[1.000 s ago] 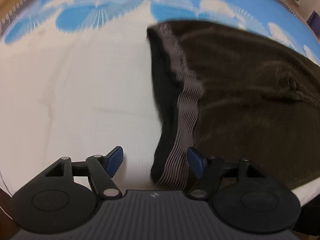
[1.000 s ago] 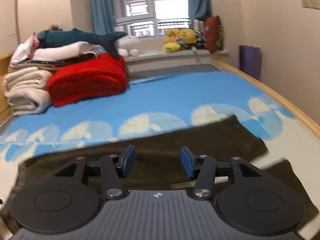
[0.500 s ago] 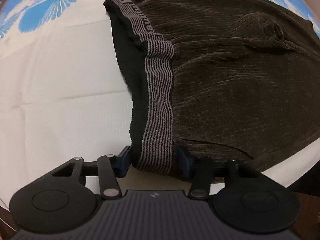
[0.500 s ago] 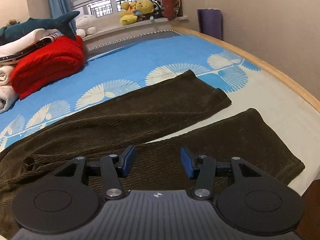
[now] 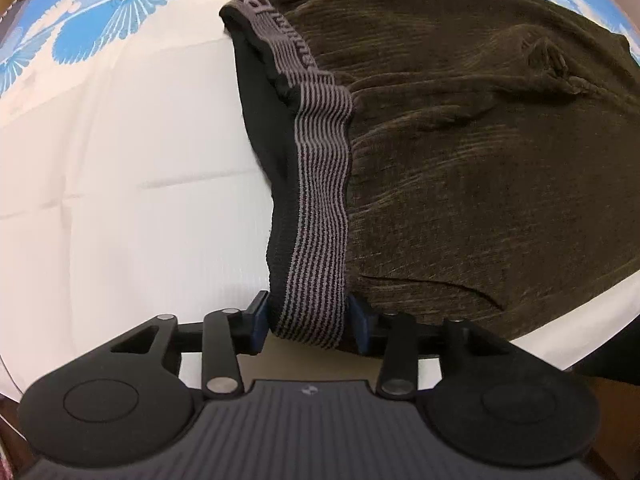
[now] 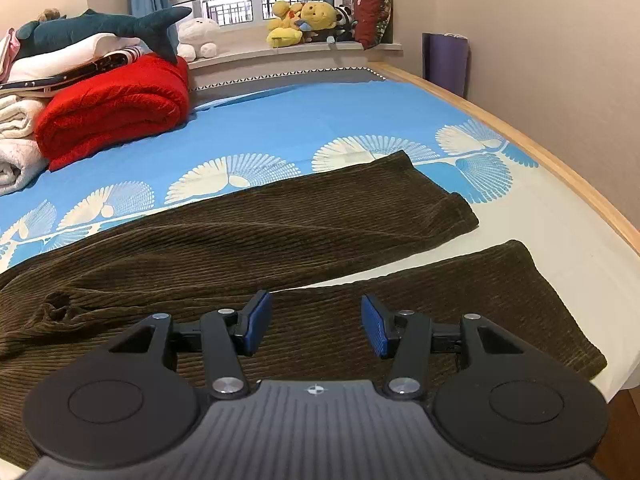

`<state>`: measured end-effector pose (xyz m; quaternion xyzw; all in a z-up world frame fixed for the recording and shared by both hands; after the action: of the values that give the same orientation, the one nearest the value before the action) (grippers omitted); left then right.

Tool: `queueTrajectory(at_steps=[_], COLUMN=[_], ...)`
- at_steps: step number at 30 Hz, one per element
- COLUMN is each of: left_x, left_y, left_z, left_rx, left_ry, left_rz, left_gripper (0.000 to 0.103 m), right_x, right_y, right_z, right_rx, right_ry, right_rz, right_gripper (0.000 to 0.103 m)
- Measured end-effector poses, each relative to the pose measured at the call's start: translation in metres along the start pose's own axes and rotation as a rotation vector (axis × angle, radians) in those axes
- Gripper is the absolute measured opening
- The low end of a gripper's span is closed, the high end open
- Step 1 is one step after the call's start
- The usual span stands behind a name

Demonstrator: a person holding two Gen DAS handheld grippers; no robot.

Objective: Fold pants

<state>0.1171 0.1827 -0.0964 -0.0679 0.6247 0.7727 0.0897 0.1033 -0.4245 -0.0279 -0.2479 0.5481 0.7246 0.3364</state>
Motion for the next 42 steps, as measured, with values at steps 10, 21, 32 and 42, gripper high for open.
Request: queueTrajectory(at_steps=[10, 21, 32, 42], left_x=[-0.008, -0.015, -0.015, -0.032], left_y=[0.029, 0.02, 0.01, 0.032], left_z=[-0.028, -0.034, -0.039, -0.039], left_rx=[0.023, -0.029, -0.1, -0.07], left_ry=[-0.108, -0.153, -0.143, -0.063], left_rz=[-0.169, -0.141, -0.061, -0.183], left_gripper=[0.05, 0.052, 0.054, 0.055], right_x=[0.002, 0.009, 0.009, 0.007], right_y=[-0.008, -0.018, -0.026, -0.03], right_z=[0.005, 0.012, 0.002, -0.002], right_rx=[-0.006, 0.017, 0.035, 0.03], right_ry=[0.033, 0.088, 0.048, 0.035], right_rz=[0.033, 0.087, 0.118, 0.129], right_gripper=[0.052, 0.053, 0.053, 0.054])
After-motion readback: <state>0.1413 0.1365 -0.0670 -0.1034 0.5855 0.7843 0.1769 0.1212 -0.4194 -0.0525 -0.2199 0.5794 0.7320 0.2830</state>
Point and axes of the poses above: each gripper's, at about its wrist camera, not at the fingertips, and y roughly against the way its jaws point, z to its left, x to its underside, the point moved 4 cm from there along -y, roughly the way its jaws point, and after that the axes turned 11 degrees about -x, right-handed, at the moved point
